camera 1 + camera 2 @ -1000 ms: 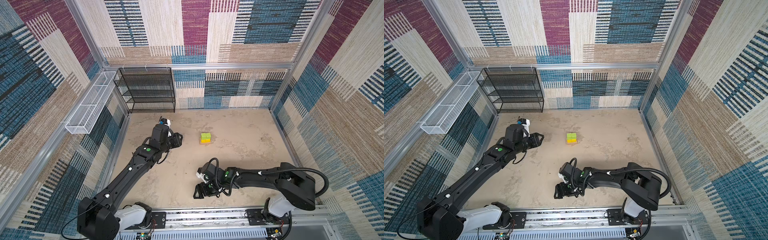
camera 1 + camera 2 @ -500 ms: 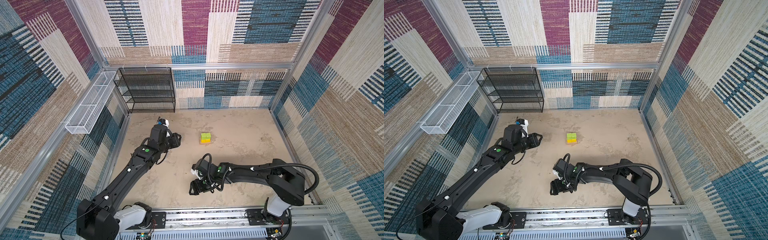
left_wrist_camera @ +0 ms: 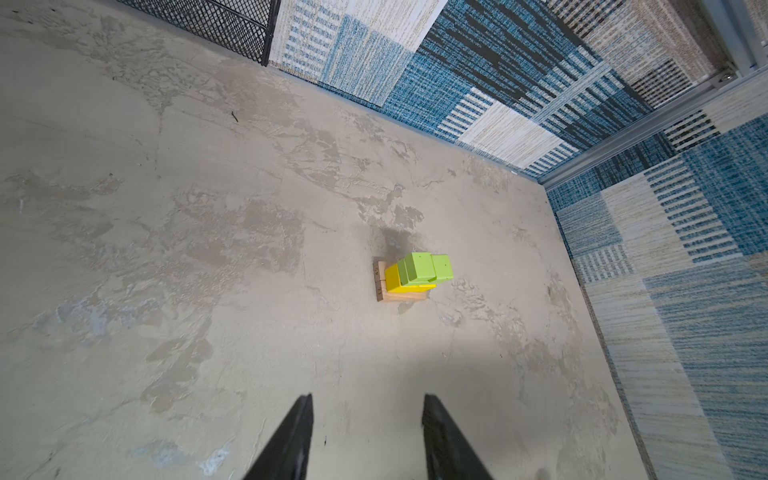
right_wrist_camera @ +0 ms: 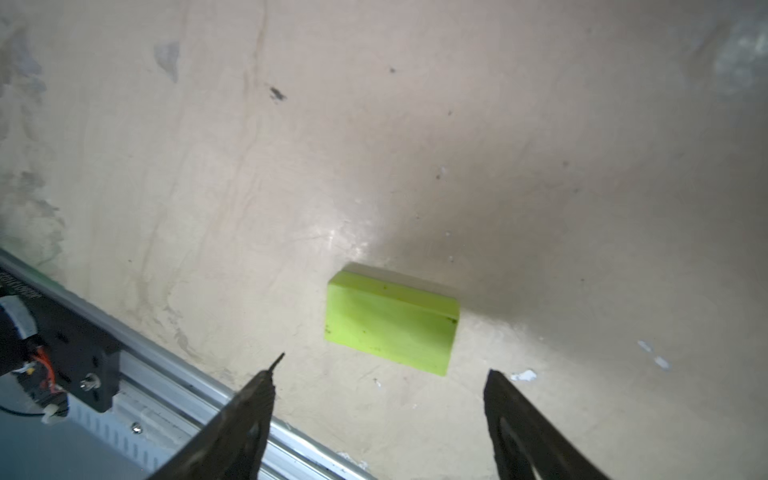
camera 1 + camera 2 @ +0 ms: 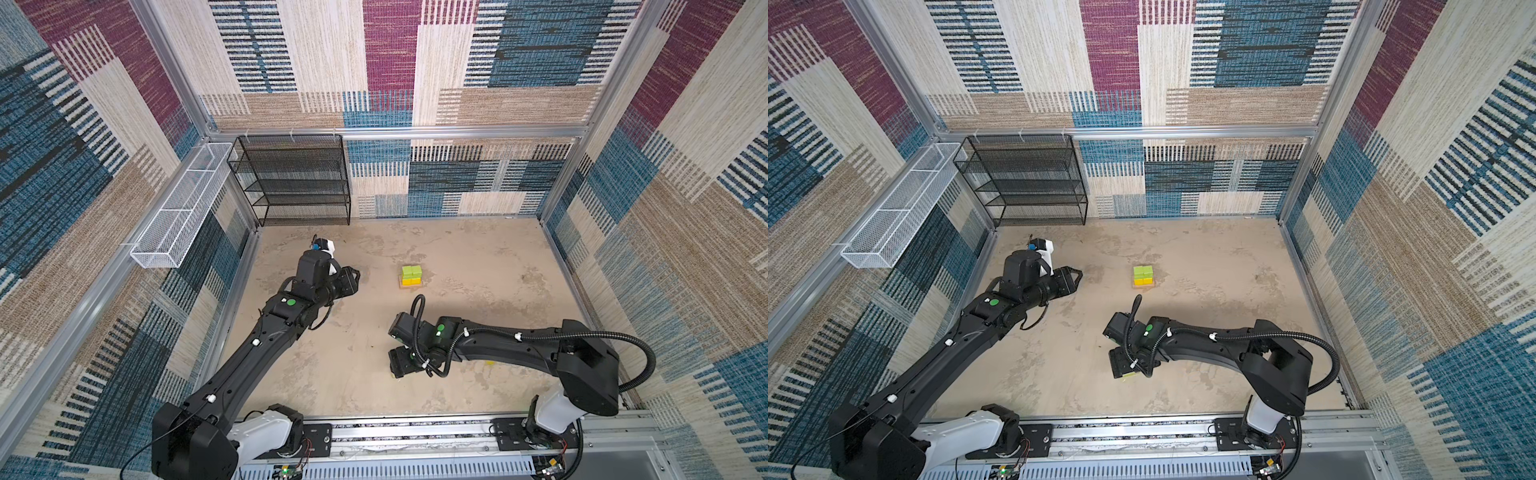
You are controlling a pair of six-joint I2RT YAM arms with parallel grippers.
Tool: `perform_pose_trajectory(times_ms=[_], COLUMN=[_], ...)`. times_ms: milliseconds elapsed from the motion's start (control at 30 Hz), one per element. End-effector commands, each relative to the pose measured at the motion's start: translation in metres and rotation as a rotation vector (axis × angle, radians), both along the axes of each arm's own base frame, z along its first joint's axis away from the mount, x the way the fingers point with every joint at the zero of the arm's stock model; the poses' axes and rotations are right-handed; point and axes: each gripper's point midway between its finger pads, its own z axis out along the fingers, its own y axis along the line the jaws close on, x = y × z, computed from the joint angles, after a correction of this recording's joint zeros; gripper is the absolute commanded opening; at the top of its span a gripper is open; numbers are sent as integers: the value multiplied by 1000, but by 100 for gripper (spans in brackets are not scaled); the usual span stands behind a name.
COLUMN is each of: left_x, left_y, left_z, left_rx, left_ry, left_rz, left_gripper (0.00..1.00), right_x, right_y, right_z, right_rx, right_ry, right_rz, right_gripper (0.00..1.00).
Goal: Build the wood block tower
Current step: 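Lower the right gripper around the long green block and close it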
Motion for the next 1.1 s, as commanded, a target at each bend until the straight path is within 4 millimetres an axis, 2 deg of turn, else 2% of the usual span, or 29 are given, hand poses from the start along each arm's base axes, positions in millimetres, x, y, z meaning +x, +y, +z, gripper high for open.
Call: perform_pose_trajectory(times_ms=[0,233,500,767,1067], left_x=[4,7,7,7,7], left_y=[3,4,7,9,12], left_z=[1,-3,-5,-6,-7], left_rx=[22,16,14,7,1], left_ry=[-21,-6,2,3,8], left_rz=[0,4,7,12,17], left_gripper=[47,47,47,47,47], right_x=[8,9,0,4,1], right_y=[-8,4,-1,6,9], right_z=[-5,-9,-26,-22,-27], right_rx=[-51,-70,-165,-162,-206], right_ry=[-39,-47,-33,-60,-70], right_rz=[-43,-38,-81,-89,-85], right_gripper=[83,86,89,90,89])
